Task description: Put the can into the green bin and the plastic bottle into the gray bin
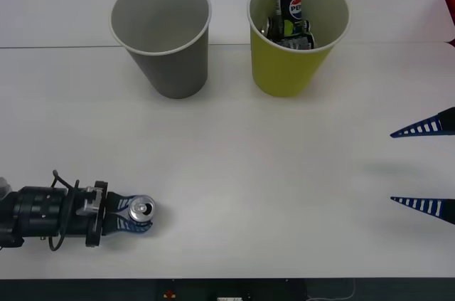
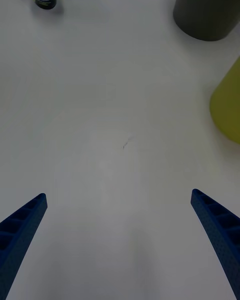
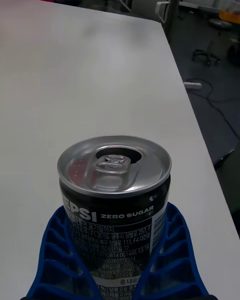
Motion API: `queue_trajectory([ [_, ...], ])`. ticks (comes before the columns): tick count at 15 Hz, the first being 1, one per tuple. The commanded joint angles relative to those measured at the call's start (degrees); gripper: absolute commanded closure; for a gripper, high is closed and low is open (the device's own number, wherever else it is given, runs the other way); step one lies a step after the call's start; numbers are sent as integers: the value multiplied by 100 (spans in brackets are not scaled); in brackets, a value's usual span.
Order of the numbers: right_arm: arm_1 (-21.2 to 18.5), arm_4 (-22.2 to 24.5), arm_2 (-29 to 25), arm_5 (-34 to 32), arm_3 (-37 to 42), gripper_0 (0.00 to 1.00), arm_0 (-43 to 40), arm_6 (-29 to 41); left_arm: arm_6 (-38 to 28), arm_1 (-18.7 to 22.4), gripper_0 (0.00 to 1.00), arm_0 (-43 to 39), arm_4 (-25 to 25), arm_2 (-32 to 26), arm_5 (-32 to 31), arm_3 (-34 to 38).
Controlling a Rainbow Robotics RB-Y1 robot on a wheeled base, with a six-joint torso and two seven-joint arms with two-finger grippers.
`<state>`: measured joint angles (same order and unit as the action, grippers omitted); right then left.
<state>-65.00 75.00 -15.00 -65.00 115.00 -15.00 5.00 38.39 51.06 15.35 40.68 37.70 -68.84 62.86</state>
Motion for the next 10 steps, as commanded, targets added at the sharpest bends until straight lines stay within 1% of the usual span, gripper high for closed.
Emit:
queue_trajectory([
  [1,0,0,0,0,0,0,0,0,-613,1,100,3,379,-175,72,332],
  [2,0,0,0,0,0,0,0,0,-982,1,100,-6,704,-377,72,569],
  [3,0,0,0,0,0,0,0,0,-1299,1,100,-14,915,-527,72,727],
  [4,0,0,0,0,0,0,0,0,-1466,1,100,-6,1056,-623,72,842],
  [7,0,0,0,0,0,0,0,0,-2345,1,100,-14,1539,-957,46,1299],
  [10,0,0,0,0,0,0,0,0,-3540,1,100,-67,2137,-1406,19,1958],
])
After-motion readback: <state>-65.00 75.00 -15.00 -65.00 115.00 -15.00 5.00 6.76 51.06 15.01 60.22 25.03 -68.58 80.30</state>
